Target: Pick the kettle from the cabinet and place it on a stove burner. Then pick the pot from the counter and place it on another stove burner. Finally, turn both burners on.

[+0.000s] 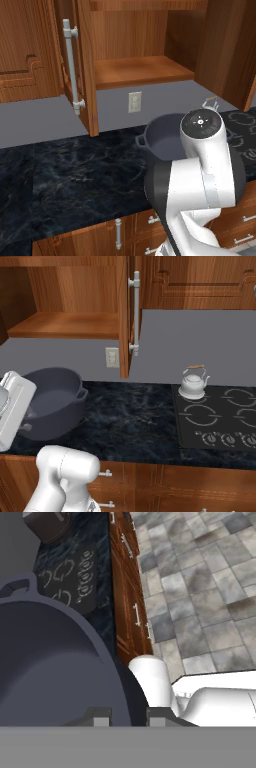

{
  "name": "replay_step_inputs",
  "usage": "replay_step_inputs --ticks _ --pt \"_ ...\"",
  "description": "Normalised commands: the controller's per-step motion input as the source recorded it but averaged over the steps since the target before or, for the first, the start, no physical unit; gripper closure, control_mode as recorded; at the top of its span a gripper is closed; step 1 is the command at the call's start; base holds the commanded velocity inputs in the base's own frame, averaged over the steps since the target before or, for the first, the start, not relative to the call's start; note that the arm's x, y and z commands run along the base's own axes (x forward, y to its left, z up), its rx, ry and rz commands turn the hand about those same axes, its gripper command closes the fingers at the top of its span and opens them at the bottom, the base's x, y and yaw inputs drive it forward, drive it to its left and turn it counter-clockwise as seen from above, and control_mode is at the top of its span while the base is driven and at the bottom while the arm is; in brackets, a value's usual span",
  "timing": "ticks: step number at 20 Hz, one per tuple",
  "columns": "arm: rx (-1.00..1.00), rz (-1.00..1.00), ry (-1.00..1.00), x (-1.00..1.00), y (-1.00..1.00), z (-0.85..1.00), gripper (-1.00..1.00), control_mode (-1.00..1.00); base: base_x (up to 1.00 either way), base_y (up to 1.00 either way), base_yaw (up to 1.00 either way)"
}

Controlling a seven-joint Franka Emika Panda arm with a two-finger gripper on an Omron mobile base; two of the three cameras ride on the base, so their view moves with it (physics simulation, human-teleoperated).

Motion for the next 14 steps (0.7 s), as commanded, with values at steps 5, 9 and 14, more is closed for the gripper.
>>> replay_step_inputs --ticks 5,9,14 --pt "0.03 -0.03 -0.04 -0.13 -0.08 -0.02 1.0 1.0 -0.37 -0.16 -0.07" --pt "0.0 0.0 0.0 0.0 0.0 0.0 1.0 1.0 -0.63 -0.34 -0.12" --pt "0.0 0.0 0.0 0.0 0.0 0.0 1.0 1.0 -0.2 -0.27 -0.11"
